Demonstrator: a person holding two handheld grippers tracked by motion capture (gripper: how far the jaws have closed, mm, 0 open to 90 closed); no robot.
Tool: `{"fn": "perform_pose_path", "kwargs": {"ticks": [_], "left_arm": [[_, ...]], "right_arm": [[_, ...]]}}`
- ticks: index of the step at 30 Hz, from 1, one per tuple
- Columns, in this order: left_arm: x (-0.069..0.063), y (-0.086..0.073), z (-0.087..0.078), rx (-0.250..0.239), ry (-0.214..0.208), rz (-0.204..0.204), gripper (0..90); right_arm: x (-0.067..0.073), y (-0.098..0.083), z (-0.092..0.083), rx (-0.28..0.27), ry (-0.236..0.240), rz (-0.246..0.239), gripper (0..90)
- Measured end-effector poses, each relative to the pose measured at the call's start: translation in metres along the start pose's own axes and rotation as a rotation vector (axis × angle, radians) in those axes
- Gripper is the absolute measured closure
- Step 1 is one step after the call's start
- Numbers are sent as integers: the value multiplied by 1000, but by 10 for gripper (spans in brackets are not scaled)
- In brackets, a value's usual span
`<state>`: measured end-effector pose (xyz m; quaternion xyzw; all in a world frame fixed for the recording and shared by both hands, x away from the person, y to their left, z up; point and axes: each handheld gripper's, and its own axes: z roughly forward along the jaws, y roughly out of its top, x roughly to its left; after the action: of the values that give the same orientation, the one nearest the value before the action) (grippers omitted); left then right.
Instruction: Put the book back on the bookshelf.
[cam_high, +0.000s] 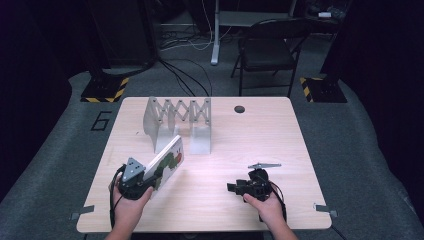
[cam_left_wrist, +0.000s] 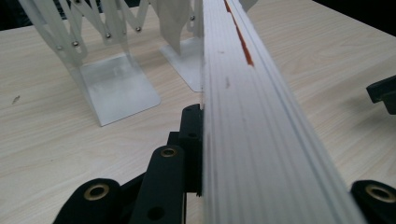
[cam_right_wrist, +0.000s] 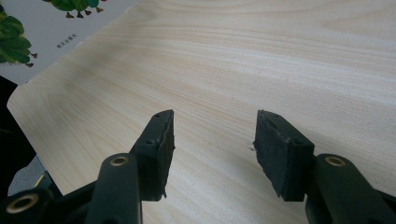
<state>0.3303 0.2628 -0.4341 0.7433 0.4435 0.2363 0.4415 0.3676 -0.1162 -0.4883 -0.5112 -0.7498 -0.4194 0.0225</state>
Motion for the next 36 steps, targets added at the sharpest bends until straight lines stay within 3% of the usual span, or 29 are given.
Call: {"fn": "perform_pose_path", "kwargs": {"ticks": [16, 36], "left_arm": [[22, 6, -10, -23, 68, -28, 759], [38, 10, -16, -33, 111, -56, 760]], "right_arm": [[0, 0, 0, 1, 2, -3, 472], [0, 0, 0, 5, 4, 0, 472]]}}
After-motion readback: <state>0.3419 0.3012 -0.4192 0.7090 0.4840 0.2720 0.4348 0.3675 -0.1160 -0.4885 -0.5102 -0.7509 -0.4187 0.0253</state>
